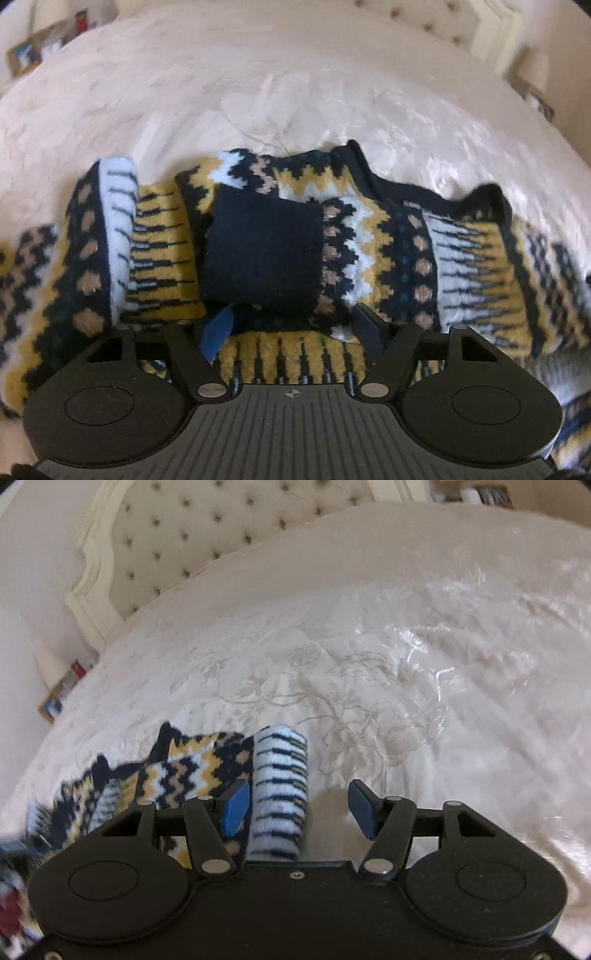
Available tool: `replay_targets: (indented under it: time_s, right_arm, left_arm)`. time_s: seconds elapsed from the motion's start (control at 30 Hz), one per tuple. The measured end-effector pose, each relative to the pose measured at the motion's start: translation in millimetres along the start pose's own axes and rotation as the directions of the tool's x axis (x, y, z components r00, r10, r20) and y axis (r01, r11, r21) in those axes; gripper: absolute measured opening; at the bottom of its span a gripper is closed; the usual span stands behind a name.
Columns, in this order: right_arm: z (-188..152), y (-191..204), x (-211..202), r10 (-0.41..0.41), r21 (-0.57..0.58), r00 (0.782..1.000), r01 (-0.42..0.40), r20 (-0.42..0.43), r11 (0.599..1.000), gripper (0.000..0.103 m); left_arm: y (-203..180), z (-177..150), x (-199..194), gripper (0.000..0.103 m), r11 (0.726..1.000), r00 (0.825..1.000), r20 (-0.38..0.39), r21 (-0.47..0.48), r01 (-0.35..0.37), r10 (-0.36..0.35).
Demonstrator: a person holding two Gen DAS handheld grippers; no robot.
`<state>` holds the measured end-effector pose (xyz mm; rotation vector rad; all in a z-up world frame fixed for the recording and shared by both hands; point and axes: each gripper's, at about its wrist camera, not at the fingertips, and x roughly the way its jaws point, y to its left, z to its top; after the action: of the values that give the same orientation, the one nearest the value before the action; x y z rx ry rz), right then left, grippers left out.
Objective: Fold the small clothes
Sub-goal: 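Lay the sleeve on the sweater body and open the right gripper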
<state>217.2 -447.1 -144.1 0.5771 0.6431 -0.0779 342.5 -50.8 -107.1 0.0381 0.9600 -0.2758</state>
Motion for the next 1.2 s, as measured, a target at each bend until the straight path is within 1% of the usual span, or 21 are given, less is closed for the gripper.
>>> replay_targets:
  time_s: [0.13, 0.23, 0.33, 0.37, 0.4, 0.43, 0.47, 0.5, 0.53, 0.57, 0.6, 0.67, 0.7, 0.73, 0.8, 0.83, 0.97, 1.0, 1.03, 1.13, 1.2]
  right_arm:
    - [2.7, -18.1, 13.3, 0.051, 0.088, 0.999, -0.05, -0.01, 0.995, 0.065]
    - [-0.6, -23.7, 24.7, 0.105, 0.146, 0.994, -0.101, -0.017, 0.984, 0.06]
    - [-1.1, -17.7, 34.8, 0.152, 0.17, 0.988, -0.144, -0.037, 0.975, 0.047]
    - [-0.4, -10.8, 35.8, 0.141, 0.146, 0.989, -0.133, -0.043, 0.98, 0.028]
    - [0.1, 0.5, 33.9, 0.106, 0.089, 0.994, -0.102, -0.036, 0.991, 0.02]
    - [0.0, 14.4, 29.6, 0.062, 0.009, 0.998, -0.062, -0.014, 0.998, 0.02]
    - [-1.0, 32.0, 22.5, 0.008, -0.098, 1.0, -0.006, 0.018, 0.995, 0.02]
    - [-3.2, 50.7, 14.2, -0.049, -0.208, 0.997, 0.06, 0.058, 0.976, 0.02]
    - [-6.6, 68.7, 6.5, -0.108, -0.309, 0.988, 0.137, 0.108, 0.941, 0.019]
    - [-9.7, 79.5, 3.0, -0.147, -0.366, 0.978, 0.191, 0.144, 0.911, 0.019]
    - [-11.7, 84.8, 4.1, -0.176, -0.395, 0.971, 0.226, 0.159, 0.89, 0.019]
    - [-13.0, 84.2, 18.6, -0.26, -0.425, 0.958, 0.286, 0.119, 0.859, 0.02]
    - [-13.7, 79.1, 30.7, -0.318, -0.425, 0.944, 0.323, 0.084, 0.846, 0.02]
    - [-14.0, 72.5, 37.9, -0.355, -0.411, 0.932, 0.351, 0.071, 0.841, 0.02]
    - [-12.7, 61.0, 34.7, -0.361, -0.354, 0.928, 0.369, 0.091, 0.859, 0.045]
    - [-11.7, 58.3, 31.0, -0.379, -0.332, 0.92, 0.39, 0.1, 0.859, 0.048]
    - [-7.2, 53.5, 21.0, -0.431, -0.322, 0.894, 0.448, 0.126, 0.834, 0.049]
    - [-6.0, 52.9, 17.3, -0.452, -0.308, 0.881, 0.472, 0.137, 0.826, 0.051]
    - [-4.9, 52.4, 11.5, -0.446, -0.295, 0.883, 0.47, 0.148, 0.832, 0.054]
    - [-4.5, 51.1, -8.6, -0.364, -0.249, 0.917, 0.395, 0.162, 0.884, 0.061]
    - [-6.2, 57.0, -22.5, -0.31, -0.234, 0.936, 0.343, 0.168, 0.91, 0.078]
  left_arm:
    - [-1.5, -2.2, -0.5, 0.07, 1.0, 1.0, -0.019, 0.017, -0.006, 0.006]
    - [-0.5, -0.2, 0.8, 0.07, 1.0, 1.0, -0.014, 0.016, 0.004, -0.004]
    - [-0.3, 1.6, 1.7, 0.071, 1.0, 1.0, -0.011, 0.024, 0.001, -0.001]
    - [-0.7, 0.6, 0.6, 0.071, 1.0, 1.0, -0.012, 0.027, 0.0, 0.001]
    - [-0.4, 0.7, 0.6, 0.071, 1.0, 1.0, -0.013, 0.026, 0.0, 0.001]
    - [-0.3, 1.5, 1.2, 0.071, 1.0, 1.0, -0.015, 0.024, 0.001, 0.0]
    - [-0.3, 2.0, 1.4, 0.071, 1.0, 1.0, -0.016, 0.024, 0.001, -0.001]
    - [-0.4, 2.1, 1.6, 0.071, 1.0, 1.0, -0.017, 0.026, 0.001, 0.0]
    - [-0.9, 2.6, 2.3, 0.071, 1.0, 1.0, -0.017, 0.028, -0.001, 0.001]
    - [-1.2, 2.6, 2.5, 0.071, 1.0, 1.0, -0.017, 0.029, -0.003, 0.004]
    - [-1.6, 2.5, 2.5, 0.071, 1.0, 1.0, -0.016, 0.028, -0.006, 0.006]
    - [-1.8, 2.3, 2.5, 0.071, 1.0, 1.0, -0.016, 0.028, -0.007, 0.007]
    - [-1.6, 2.4, 2.5, 0.071, 1.0, 1.0, -0.018, 0.027, -0.005, 0.005]
    - [-1.6, 2.7, 2.8, 0.071, 1.0, 1.0, -0.02, 0.029, -0.002, 0.003]
    - [-1.0, 3.2, 3.3, 0.071, 0.999, 1.0, -0.022, 0.034, 0.001, -0.001]
    - [-0.8, 3.4, 3.6, 0.071, 0.999, 1.0, -0.021, 0.036, 0.001, 0.0]
    - [-3.1, 3.0, 3.2, 0.071, 0.999, 1.0, -0.016, 0.036, -0.009, 0.01]
    - [-4.2, 2.5, 2.8, 0.071, 0.999, 1.0, -0.01, 0.037, -0.011, 0.012]
    - [-5.2, 1.7, 2.0, 0.071, 0.999, 1.0, -0.001, 0.04, -0.014, 0.014]
    - [-1.7, -2.9, -3.2, 0.071, 1.0, 0.999, 0.034, 0.022, 0.011, -0.012]
    - [5.7, -7.5, -8.4, 0.072, 0.998, 0.997, 0.05, -0.016, 0.068, -0.067]
